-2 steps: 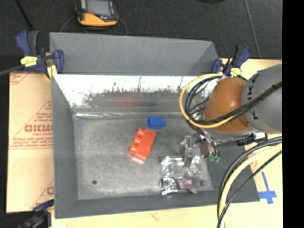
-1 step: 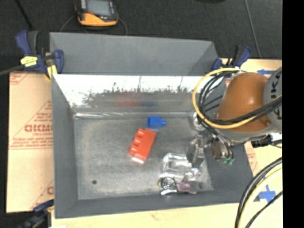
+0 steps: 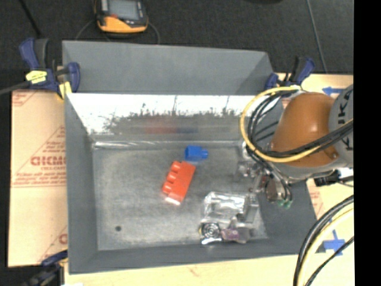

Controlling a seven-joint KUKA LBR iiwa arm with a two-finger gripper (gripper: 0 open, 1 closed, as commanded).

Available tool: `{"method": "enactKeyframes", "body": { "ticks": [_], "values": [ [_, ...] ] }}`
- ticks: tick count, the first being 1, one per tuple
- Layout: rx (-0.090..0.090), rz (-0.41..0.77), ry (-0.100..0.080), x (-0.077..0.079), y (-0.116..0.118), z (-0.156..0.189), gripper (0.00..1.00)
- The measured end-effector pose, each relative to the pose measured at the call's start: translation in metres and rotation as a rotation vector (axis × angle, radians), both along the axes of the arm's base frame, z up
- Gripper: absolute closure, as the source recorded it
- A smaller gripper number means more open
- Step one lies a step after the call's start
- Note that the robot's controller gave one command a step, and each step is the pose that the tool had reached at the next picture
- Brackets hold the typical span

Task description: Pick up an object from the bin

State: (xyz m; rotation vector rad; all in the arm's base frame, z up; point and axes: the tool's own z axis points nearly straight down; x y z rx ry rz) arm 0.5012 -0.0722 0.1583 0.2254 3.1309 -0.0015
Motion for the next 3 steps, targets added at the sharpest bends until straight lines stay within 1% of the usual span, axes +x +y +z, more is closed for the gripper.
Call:
{"method": "enactKeyframes", "body": {
  "ticks": [1,2,3],
  "values": [
    [0.001,-0.059,0.006,-0.015,0.007,-0.083,0.0],
    [-0.002,-0.055,-0.011,-0.011,0.005,-0.076,1.0],
    [0.001,-0.031,-0.006,0.001,0.012,0.052,1.0]
  ]
}}
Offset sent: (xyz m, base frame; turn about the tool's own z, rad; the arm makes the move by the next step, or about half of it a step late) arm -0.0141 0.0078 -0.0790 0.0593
